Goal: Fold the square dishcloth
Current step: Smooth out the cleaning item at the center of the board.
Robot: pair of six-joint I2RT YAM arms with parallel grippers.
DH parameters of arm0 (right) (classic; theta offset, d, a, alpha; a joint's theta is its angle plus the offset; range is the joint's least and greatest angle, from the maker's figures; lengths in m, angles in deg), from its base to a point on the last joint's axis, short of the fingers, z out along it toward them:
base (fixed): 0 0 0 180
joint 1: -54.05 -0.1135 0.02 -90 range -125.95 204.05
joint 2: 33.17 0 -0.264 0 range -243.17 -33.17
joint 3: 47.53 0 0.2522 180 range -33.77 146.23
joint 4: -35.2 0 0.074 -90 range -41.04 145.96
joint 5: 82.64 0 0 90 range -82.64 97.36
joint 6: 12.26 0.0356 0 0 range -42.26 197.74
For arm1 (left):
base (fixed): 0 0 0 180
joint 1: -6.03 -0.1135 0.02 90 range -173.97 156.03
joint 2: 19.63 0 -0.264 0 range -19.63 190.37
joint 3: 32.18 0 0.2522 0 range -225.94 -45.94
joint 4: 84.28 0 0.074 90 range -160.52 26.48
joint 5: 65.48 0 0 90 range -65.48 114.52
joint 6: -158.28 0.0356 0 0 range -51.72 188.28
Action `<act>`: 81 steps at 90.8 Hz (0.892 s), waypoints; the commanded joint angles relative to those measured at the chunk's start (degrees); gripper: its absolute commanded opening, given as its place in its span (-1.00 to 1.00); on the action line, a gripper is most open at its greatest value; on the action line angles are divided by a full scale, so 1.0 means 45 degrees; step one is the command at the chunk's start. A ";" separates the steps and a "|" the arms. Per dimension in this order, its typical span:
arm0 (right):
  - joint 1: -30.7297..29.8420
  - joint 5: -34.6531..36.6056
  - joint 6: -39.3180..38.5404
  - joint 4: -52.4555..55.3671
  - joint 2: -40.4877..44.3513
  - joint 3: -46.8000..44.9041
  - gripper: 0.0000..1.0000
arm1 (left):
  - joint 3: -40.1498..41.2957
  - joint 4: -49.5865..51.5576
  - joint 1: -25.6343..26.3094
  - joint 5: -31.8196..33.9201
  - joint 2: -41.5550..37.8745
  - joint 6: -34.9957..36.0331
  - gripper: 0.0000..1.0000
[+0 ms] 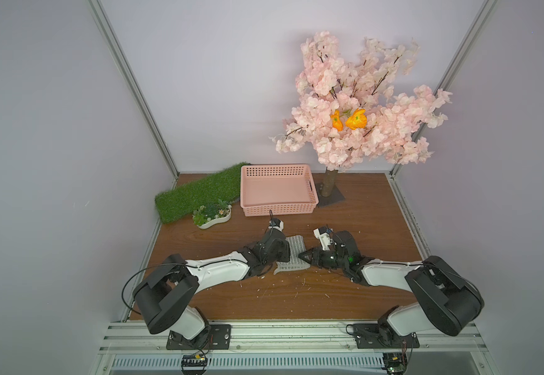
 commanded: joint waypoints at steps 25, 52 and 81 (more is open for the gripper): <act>-0.0105 -0.0160 0.0224 -0.1955 -0.1983 0.1561 -0.66 | 0.2042 -0.1562 -0.0070 -0.1930 -0.0088 -0.1479 -0.74; -0.0015 -0.0338 0.0138 -0.3011 -0.4291 0.2680 -0.69 | 0.2360 -0.1252 -0.0079 -0.1506 0.0287 -0.1341 -0.75; 0.0586 -0.0834 0.0905 -0.5194 -0.6459 0.3139 -0.71 | 0.2311 -0.0988 -0.0111 -0.1161 0.0627 -0.1279 -0.76</act>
